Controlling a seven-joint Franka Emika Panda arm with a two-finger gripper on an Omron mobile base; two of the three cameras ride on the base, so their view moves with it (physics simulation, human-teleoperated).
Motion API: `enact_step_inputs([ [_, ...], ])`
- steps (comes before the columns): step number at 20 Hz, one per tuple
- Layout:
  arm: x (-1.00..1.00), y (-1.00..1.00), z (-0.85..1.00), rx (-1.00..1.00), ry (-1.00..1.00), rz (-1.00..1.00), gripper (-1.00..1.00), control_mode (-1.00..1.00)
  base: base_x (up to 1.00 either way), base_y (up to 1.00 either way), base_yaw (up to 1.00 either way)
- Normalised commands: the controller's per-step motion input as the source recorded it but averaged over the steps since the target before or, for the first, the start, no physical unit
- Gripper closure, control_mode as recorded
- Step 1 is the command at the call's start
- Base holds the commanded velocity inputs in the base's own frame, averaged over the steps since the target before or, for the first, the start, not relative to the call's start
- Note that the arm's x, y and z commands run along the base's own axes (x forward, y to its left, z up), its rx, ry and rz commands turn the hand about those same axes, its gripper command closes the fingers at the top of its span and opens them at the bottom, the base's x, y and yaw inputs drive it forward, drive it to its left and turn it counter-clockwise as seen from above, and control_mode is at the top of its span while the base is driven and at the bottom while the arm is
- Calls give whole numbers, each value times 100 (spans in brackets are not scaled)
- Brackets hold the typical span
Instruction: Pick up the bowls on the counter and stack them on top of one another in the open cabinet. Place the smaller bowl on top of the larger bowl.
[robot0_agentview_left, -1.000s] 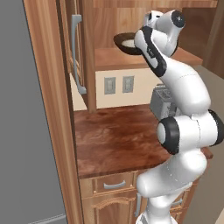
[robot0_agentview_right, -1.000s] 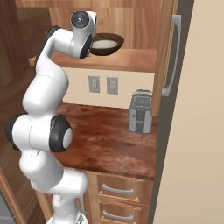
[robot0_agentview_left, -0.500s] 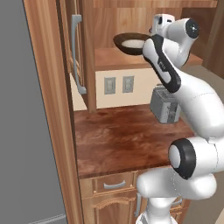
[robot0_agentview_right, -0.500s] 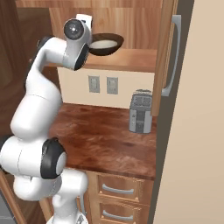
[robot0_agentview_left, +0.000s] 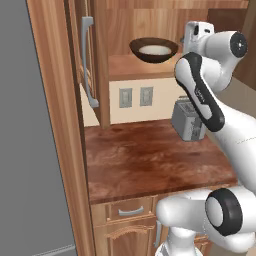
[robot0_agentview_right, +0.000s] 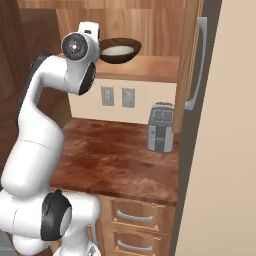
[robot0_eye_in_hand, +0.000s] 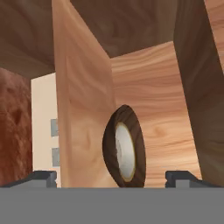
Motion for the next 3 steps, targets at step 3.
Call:
enact_step_inputs([
  [3, -68, -11, 9, 0, -5, -2, -100, -100, 0, 0, 0],
])
